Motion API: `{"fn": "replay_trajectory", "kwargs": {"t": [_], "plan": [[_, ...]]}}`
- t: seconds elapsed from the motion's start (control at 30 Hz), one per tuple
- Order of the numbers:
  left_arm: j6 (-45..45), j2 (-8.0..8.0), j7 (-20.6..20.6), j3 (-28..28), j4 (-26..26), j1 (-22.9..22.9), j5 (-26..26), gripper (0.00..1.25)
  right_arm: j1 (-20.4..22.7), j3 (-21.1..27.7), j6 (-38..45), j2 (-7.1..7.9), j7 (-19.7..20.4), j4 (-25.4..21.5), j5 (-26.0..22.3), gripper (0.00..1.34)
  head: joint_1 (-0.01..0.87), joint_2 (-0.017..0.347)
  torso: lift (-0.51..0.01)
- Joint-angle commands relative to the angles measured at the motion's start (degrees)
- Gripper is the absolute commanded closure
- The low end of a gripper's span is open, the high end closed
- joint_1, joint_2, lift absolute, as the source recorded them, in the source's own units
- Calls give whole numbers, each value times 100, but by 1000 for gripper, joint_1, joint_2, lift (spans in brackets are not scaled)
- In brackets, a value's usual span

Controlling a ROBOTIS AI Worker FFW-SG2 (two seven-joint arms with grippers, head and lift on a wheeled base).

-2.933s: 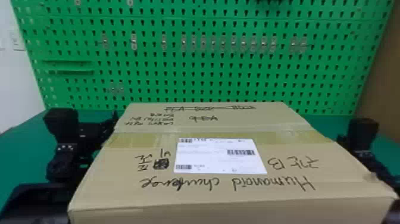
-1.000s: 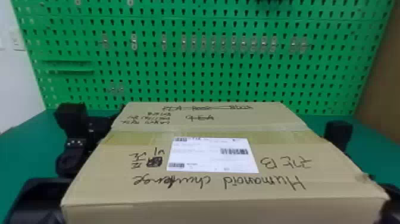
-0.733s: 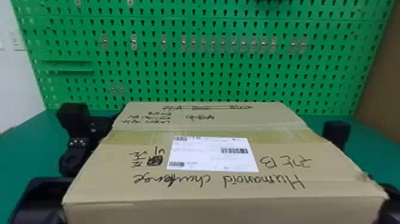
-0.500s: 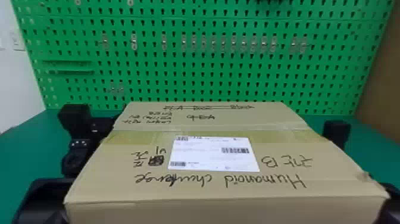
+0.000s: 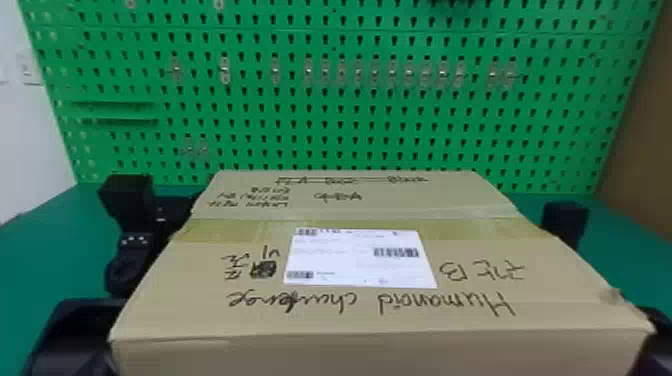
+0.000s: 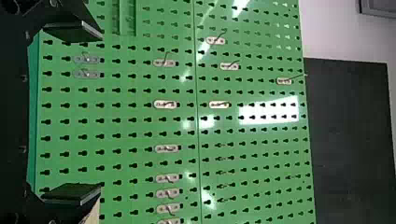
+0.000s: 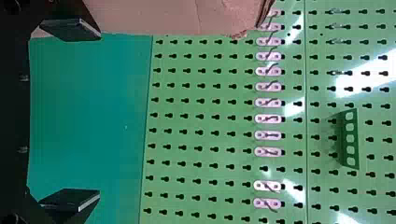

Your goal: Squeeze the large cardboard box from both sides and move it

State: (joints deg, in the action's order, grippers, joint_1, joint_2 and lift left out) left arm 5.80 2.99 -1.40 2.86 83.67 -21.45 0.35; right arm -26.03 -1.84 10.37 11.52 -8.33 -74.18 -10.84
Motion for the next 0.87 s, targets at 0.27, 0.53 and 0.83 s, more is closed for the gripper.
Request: {"fn": "replay_trajectory", "kwargs": {"t": [0.27, 0.53, 0.83], "plan": [[9, -53, 0, -40, -53, 18, 26, 127, -16, -150, -9, -53, 7, 26, -32, 101, 425, 51, -209], [26, -62, 0, -31, -62, 18, 44, 127, -16, -71, -35, -89, 7, 44, -50, 101, 425, 51, -209], [26, -62, 0, -40, -62, 18, 44, 127, -25, -114, -44, -106, 7, 52, -59, 101, 425, 51, -209]]}}
